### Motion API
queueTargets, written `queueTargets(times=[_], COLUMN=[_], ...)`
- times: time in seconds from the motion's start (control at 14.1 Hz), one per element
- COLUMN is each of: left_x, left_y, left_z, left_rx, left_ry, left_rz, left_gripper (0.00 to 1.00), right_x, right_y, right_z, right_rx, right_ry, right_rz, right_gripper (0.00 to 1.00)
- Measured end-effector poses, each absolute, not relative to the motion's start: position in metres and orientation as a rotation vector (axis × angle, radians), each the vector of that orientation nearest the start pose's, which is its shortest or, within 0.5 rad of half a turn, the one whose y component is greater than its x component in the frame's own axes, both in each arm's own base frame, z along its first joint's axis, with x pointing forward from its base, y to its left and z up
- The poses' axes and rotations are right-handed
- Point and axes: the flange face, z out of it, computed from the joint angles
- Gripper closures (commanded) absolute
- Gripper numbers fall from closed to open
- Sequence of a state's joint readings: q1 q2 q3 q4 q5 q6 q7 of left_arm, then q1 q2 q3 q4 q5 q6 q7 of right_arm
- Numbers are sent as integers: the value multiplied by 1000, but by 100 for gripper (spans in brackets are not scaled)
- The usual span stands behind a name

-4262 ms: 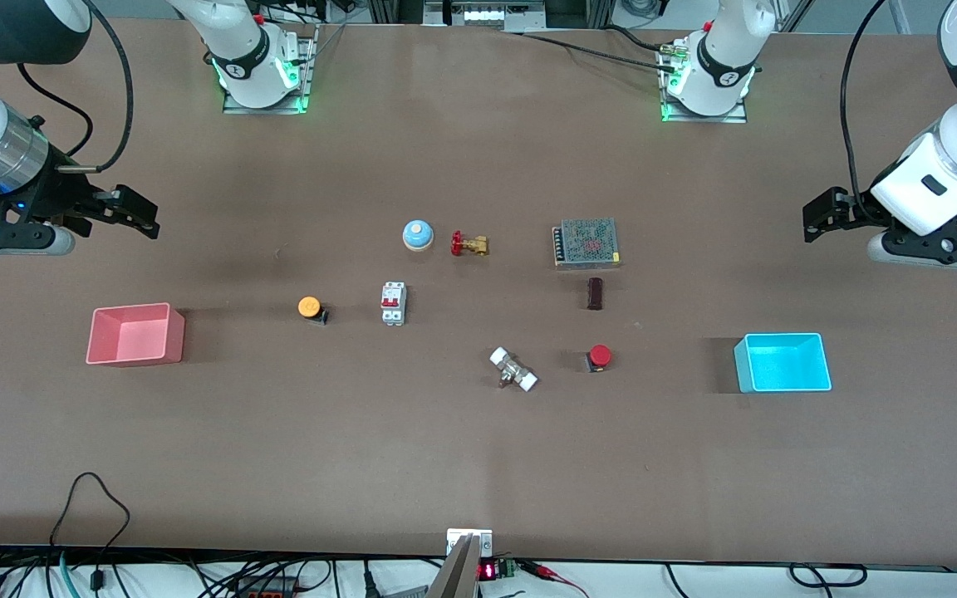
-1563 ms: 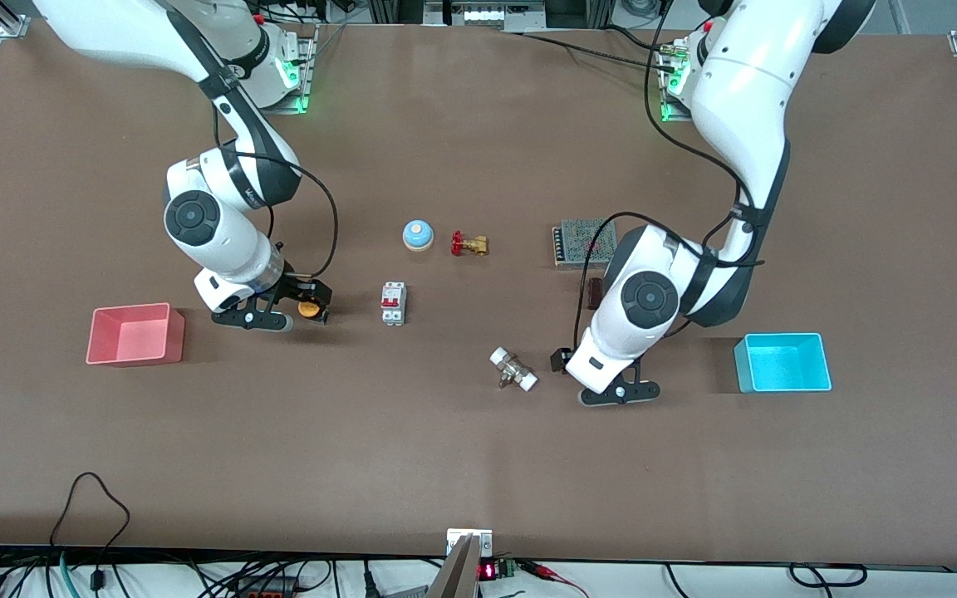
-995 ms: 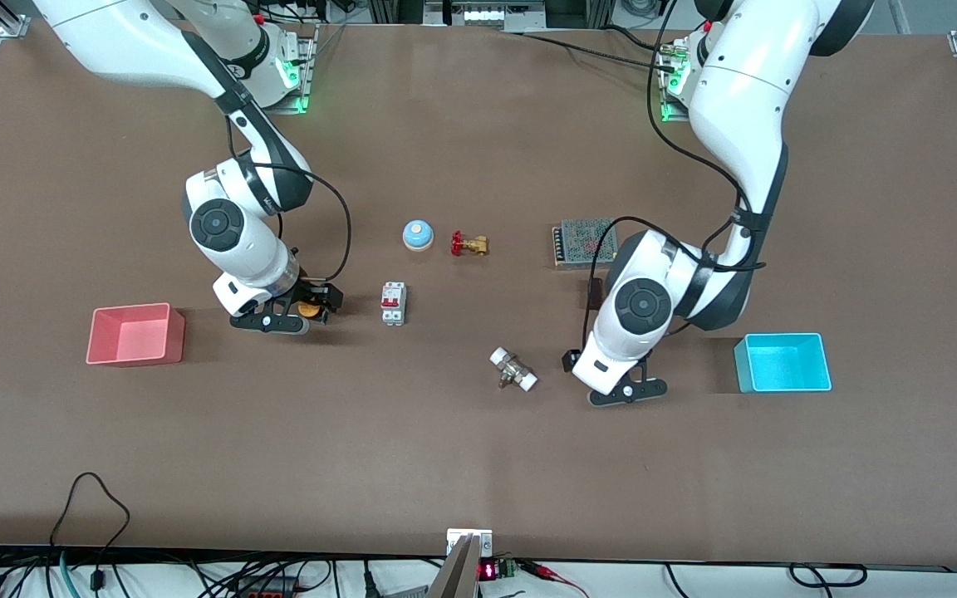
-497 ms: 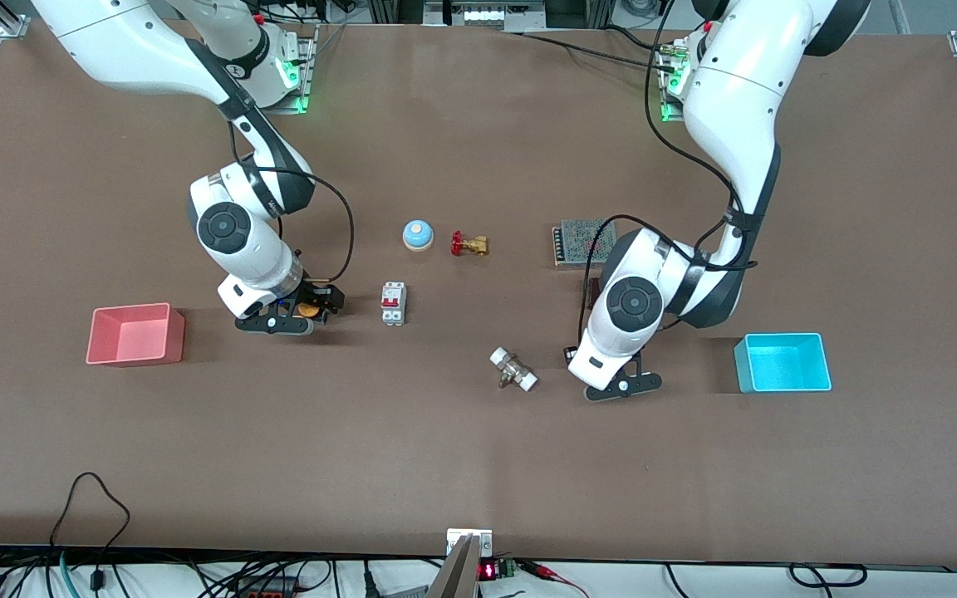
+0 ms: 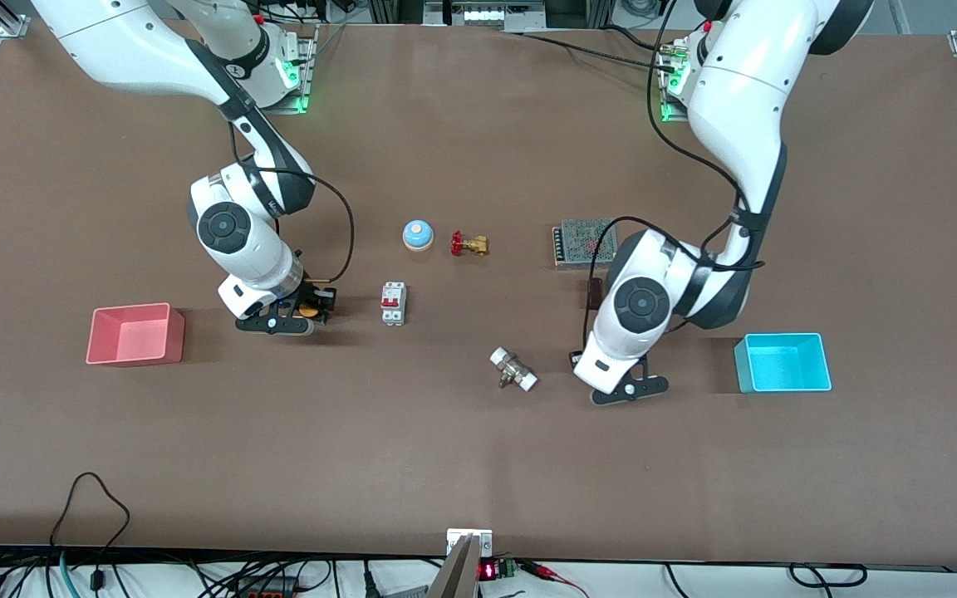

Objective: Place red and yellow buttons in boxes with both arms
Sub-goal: 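Close the right gripper on the yellow button while the left gripper grasps the red, then carry the yellow button to the pink box while the left gripper carries red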

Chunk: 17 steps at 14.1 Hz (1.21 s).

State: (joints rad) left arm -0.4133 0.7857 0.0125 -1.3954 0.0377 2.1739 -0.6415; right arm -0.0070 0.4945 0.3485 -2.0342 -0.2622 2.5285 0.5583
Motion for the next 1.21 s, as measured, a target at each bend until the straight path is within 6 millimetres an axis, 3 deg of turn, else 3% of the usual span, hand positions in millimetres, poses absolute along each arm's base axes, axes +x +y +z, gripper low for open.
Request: queueTargets(times=[0.14,0.36,0.5,0.71,0.99,1.21], left_x=[683,691,689,691,697,703], left_y=[-260,-201,-163,-109,-44,-14], left_z=[275,335,356,353,335,317], left_rx=[-3080,-3070,-3058,-3046,-3010,-2973], left_ry=[-277,-154,-82,-85,-108,-60], left_rz=[1,75,158,255,269,234], left_gripper=[75,76,76,80,81,80], right_x=[568,571,579,590,601,608], right_y=[200,199,195,171,118,64], right_z=[215,218,234,282,360,387], right_rx=[-3115,-3112,-3118,-3173,-3212,-3148], right_ry=[72,75,79,31,-111,-180], right_rz=[-55,-68,-105,-124,-138,-138], right_gripper=[87,89,89,89,88,88])
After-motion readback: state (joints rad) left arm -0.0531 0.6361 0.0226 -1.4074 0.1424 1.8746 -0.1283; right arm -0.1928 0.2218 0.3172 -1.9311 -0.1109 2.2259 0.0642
